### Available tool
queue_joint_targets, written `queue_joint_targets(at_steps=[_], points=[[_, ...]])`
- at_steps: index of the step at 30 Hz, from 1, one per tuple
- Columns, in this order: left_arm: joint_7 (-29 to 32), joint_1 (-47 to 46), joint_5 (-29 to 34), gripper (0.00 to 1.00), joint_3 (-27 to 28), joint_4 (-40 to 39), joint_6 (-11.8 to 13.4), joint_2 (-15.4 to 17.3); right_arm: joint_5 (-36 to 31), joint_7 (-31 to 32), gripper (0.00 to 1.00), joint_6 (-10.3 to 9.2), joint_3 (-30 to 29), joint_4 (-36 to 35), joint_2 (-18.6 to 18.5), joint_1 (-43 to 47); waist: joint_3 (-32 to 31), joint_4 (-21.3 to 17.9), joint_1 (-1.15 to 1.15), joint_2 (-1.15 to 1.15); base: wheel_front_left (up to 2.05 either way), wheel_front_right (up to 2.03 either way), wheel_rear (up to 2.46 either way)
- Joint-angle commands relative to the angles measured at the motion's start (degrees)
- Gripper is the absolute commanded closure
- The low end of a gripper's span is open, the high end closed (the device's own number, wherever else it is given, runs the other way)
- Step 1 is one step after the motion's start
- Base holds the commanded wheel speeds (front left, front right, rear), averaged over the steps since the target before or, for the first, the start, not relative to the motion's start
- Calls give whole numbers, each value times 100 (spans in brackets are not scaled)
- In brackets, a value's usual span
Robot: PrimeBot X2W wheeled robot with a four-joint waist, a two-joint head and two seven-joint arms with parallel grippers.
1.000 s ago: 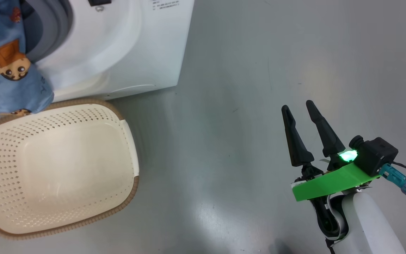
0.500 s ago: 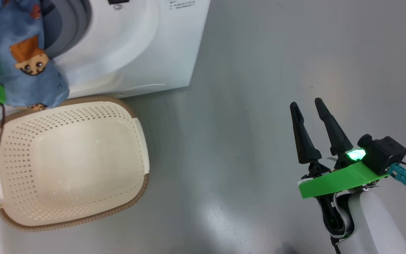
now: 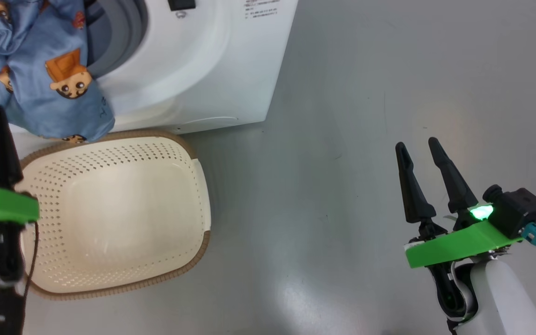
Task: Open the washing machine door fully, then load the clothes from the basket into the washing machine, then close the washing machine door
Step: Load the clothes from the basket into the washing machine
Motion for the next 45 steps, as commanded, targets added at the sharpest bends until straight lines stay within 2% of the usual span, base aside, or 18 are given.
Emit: queue_joint_targets(at_steps=[1,13,24,33,45], points=[[-36,250,88,0,255,-257,-9,211,-53,-27,0,9,116,-135,-41,211,-31,25,0,0,0,0,0],[-36,1692,491,0,903,-1307,-9,-82,-31,-27,0,9,126,-114,-102,283,-129,15,0,0,0,0,0],[-36,1819,559,0,896,-1463,-9,-191,-19,-27,0,9,173,-101,-126,284,-152,17,0,0,0,0,0],[-36,1537,334,0,551,-1030,-9,-114,-23,-27,0,9,206,-106,-112,261,-90,-18,0,0,0,0,0],[-36,361,-24,0,-254,98,-9,-1,-38,-27,0,9,236,-146,-37,109,203,-145,0,0,0,0,0]])
